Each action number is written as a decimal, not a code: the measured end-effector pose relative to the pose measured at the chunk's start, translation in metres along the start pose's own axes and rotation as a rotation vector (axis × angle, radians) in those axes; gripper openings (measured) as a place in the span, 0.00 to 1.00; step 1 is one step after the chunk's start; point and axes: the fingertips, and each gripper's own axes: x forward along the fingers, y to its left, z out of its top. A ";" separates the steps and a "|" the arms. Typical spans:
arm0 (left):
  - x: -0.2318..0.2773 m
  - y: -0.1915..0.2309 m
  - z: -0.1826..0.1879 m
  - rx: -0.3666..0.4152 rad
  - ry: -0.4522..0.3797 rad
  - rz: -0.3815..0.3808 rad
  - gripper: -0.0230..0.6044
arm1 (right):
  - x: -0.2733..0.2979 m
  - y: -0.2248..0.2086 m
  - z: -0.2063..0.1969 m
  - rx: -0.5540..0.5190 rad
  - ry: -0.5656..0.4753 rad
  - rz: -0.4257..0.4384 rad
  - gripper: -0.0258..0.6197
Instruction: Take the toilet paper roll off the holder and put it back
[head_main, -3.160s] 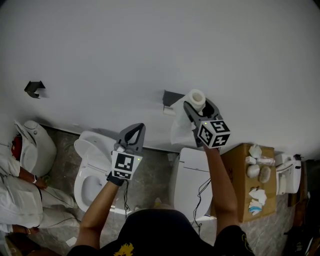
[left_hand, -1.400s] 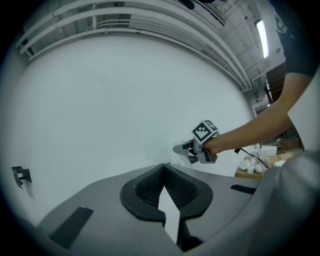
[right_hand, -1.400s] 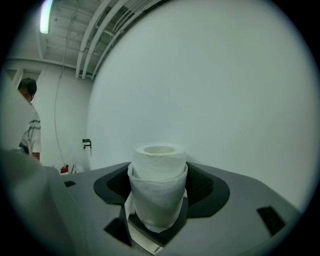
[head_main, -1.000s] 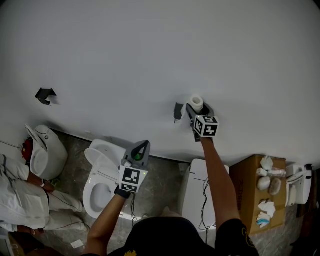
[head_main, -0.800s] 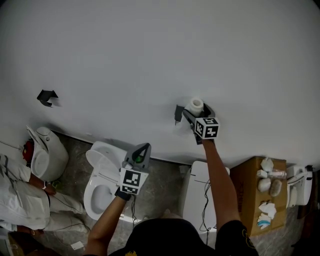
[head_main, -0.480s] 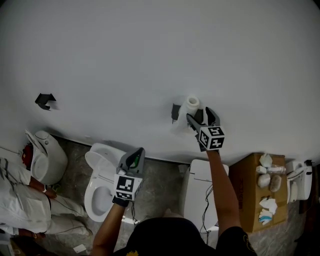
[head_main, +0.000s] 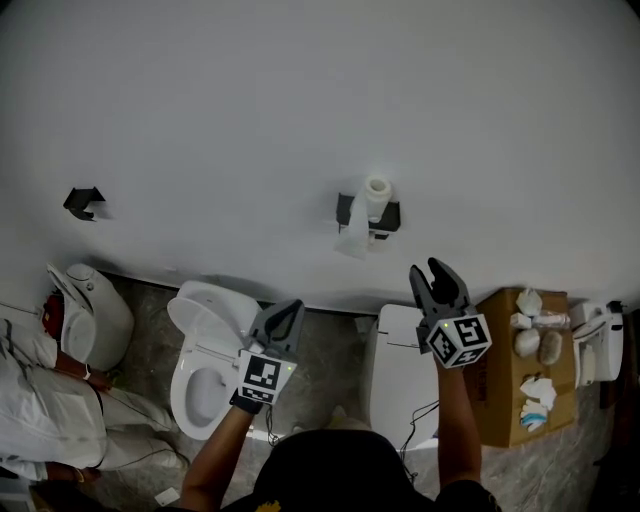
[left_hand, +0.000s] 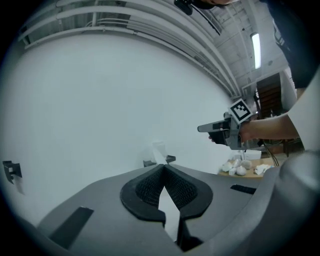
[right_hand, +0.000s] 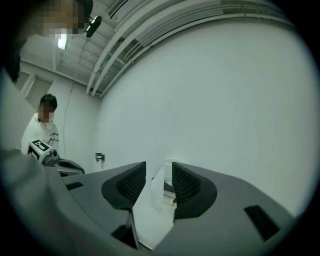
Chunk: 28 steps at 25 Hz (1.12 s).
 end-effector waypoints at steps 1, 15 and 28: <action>-0.001 -0.005 0.001 0.001 -0.004 -0.007 0.06 | -0.013 0.003 0.000 0.002 -0.001 -0.006 0.27; -0.042 -0.026 -0.008 -0.048 0.014 -0.024 0.06 | -0.120 0.033 -0.033 0.081 0.032 -0.077 0.04; -0.057 -0.011 -0.017 -0.062 0.032 0.019 0.06 | -0.127 0.045 -0.043 0.092 0.062 -0.029 0.04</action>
